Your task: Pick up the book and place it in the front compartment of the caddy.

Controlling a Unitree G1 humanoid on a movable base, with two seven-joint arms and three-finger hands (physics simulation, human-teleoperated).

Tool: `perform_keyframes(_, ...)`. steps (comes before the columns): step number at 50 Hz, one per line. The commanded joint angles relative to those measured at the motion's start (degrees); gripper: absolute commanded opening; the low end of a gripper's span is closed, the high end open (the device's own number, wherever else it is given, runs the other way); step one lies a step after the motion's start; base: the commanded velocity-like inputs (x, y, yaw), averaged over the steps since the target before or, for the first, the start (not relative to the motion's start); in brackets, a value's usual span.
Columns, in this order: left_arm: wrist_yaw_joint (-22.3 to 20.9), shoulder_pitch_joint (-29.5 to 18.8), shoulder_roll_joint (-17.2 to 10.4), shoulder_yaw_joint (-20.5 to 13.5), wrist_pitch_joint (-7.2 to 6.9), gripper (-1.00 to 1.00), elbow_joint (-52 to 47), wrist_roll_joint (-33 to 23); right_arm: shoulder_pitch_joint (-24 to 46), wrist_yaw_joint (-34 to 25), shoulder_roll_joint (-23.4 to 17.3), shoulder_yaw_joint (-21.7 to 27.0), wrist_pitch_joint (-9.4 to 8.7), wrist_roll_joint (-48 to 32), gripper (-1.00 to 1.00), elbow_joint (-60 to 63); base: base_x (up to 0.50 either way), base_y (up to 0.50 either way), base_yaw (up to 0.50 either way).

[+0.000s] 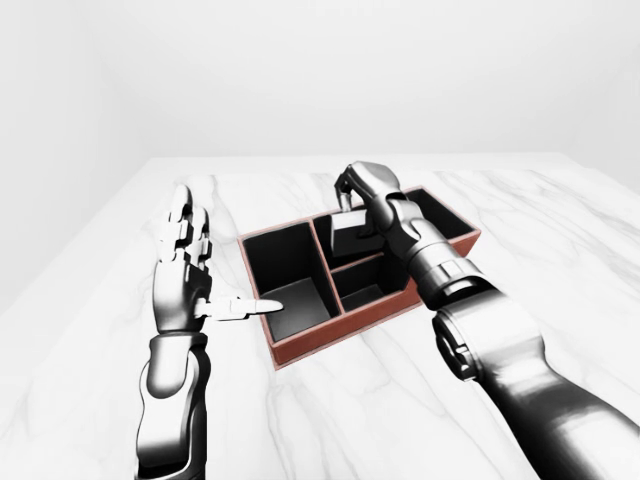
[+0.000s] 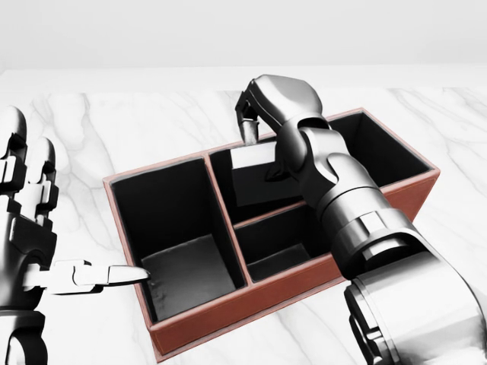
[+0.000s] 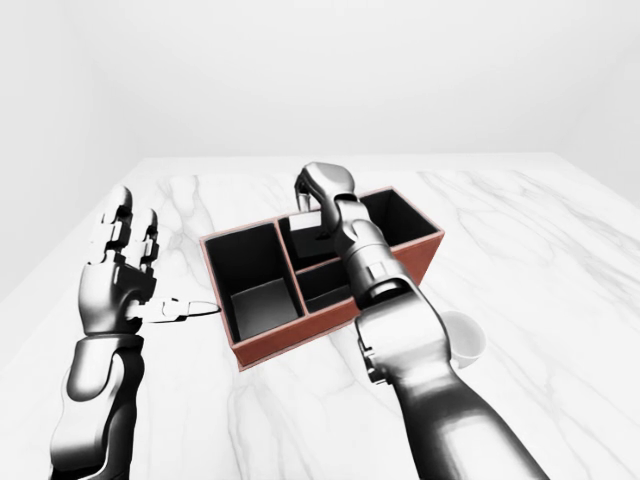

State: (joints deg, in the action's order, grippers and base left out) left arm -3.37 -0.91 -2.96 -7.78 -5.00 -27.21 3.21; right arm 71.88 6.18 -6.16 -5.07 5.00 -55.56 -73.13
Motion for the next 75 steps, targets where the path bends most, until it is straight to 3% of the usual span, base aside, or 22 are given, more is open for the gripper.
perform_keyframes(1,0.0,0.1,0.0,0.1,0.00,1.00,-0.3,-0.1,0.6,2.2,-0.3,1.3,0.00,-1.4,-1.00,0.3,0.00,0.00,0.00)
perform_keyframes(49,0.0,0.2,0.1,0.2,0.00,1.00,-0.2,-0.1,1.1,3.2,1.7,1.1,0.00,-1.9,-1.00,-0.1,0.00,0.00,0.00)
perform_keyframes(75,0.1,0.1,0.1,0.2,0.00,1.00,-0.4,-0.1,0.0,8.1,1.6,1.1,0.00,-3.0,-1.00,-0.9,0.00,0.00,0.00)
